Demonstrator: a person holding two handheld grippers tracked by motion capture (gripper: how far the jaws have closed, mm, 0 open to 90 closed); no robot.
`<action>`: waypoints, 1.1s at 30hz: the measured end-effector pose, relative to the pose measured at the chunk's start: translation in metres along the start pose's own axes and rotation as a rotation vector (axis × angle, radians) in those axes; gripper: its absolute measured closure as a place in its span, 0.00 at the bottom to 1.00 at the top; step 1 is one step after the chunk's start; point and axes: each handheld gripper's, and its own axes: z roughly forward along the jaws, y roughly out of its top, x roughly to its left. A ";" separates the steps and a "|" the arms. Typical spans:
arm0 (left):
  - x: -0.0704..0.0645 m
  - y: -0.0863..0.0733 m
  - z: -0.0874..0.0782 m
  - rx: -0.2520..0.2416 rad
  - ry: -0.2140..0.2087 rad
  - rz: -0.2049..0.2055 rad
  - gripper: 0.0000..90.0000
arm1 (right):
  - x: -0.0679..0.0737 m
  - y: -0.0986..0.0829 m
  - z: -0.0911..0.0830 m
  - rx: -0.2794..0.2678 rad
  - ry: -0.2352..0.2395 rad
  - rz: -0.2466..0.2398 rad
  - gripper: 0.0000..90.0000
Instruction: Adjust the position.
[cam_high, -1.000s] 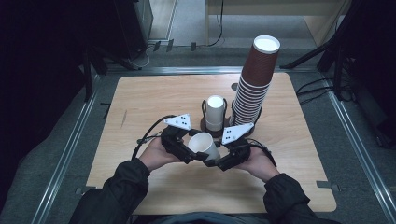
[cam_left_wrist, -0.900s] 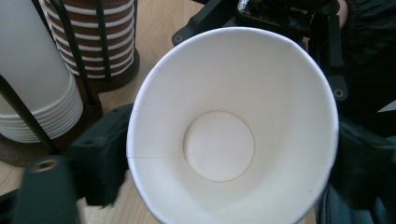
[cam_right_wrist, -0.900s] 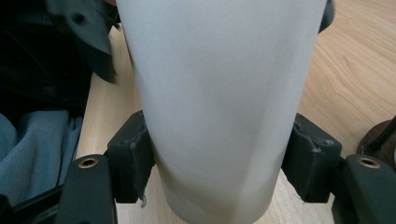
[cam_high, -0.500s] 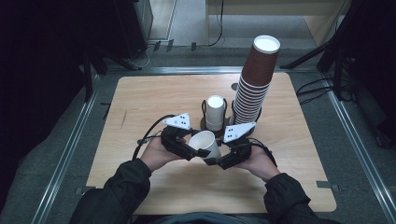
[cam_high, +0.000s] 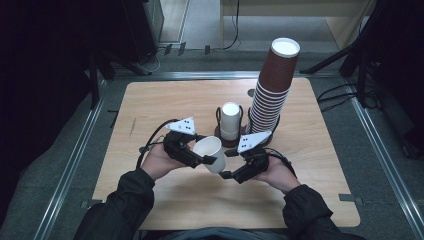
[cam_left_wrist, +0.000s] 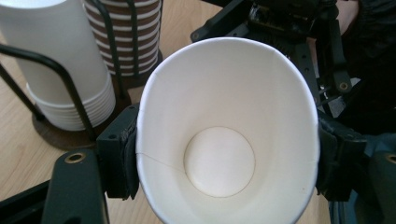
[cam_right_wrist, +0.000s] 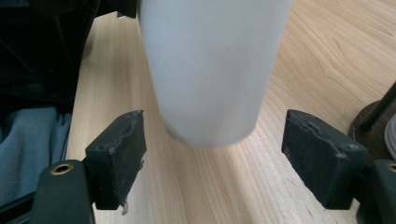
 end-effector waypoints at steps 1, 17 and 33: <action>0.001 -0.001 -0.002 0.004 0.014 0.007 0.28 | 0.000 0.000 0.000 0.001 -0.006 -0.001 0.23; 0.015 -0.016 -0.021 0.080 0.079 -0.034 0.28 | -0.003 0.002 0.000 0.050 -0.074 0.021 0.21; 0.034 -0.031 -0.044 0.076 0.156 -0.077 0.27 | -0.008 -0.001 0.001 0.095 -0.093 0.047 0.23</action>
